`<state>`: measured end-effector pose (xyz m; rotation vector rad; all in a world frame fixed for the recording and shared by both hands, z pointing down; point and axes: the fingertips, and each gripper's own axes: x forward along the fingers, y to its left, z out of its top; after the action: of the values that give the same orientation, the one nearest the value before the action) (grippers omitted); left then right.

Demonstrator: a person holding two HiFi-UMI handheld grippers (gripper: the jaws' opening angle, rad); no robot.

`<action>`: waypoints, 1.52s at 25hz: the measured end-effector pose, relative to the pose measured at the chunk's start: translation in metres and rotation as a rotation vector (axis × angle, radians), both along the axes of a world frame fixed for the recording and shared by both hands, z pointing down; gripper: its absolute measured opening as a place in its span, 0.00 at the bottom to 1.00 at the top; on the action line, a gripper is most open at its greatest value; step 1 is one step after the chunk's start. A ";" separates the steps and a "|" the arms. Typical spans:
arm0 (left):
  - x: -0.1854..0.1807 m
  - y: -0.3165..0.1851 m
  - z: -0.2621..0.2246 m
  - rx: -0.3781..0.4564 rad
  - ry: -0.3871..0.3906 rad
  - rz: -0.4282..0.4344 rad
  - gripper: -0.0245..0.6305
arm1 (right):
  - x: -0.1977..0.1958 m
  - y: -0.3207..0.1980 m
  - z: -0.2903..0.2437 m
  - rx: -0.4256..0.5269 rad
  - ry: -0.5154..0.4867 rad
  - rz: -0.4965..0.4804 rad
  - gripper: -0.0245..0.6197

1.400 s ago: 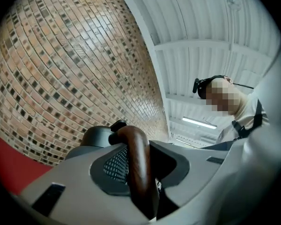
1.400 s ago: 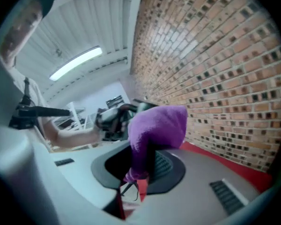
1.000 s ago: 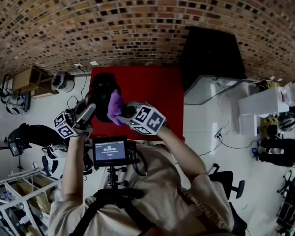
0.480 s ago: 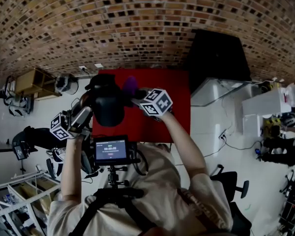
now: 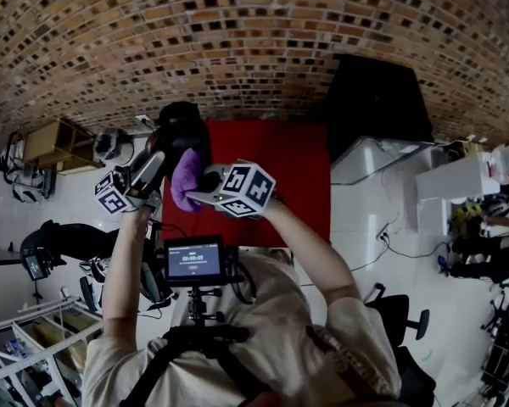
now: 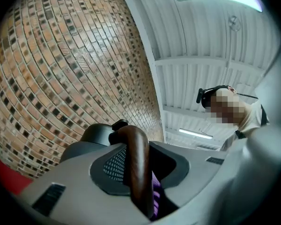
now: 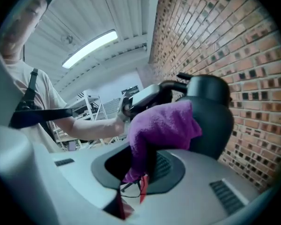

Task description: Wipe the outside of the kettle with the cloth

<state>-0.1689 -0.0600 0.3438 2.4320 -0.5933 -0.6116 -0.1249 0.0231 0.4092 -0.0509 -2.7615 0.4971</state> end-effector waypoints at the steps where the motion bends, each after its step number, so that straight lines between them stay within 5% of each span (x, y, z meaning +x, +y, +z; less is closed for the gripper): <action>1: 0.001 -0.004 -0.001 0.001 0.006 -0.002 0.19 | -0.007 0.003 0.003 0.011 0.016 -0.004 0.17; 4: 0.005 -0.007 -0.008 0.017 0.023 0.003 0.19 | 0.001 -0.009 0.024 0.025 0.076 0.076 0.17; 8: 0.005 0.003 -0.014 0.031 0.031 0.037 0.19 | 0.047 -0.051 0.046 -0.079 0.031 0.232 0.17; 15: 0.028 0.024 -0.019 0.070 -0.079 0.122 0.19 | 0.051 -0.099 0.115 -0.097 0.120 0.310 0.17; 20: 0.024 0.017 -0.018 0.068 -0.103 0.094 0.19 | 0.068 -0.101 0.123 -0.071 0.161 0.369 0.17; 24: 0.020 0.005 -0.002 0.036 -0.134 0.067 0.19 | 0.081 -0.061 0.072 -0.060 0.056 0.273 0.17; 29: 0.018 -0.012 0.016 -0.012 -0.115 0.037 0.19 | 0.020 0.005 0.052 -0.027 0.022 0.036 0.17; 33: 0.024 -0.014 0.006 -0.009 -0.071 0.041 0.19 | -0.007 0.003 0.080 -0.060 0.045 0.066 0.17; 38: 0.025 0.001 -0.020 0.028 -0.013 0.098 0.19 | 0.037 -0.025 0.110 -0.148 0.047 0.188 0.17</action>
<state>-0.1437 -0.0585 0.3242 2.4764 -0.4705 -0.5676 -0.0884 -0.0021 0.5189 0.1852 -2.6923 0.7416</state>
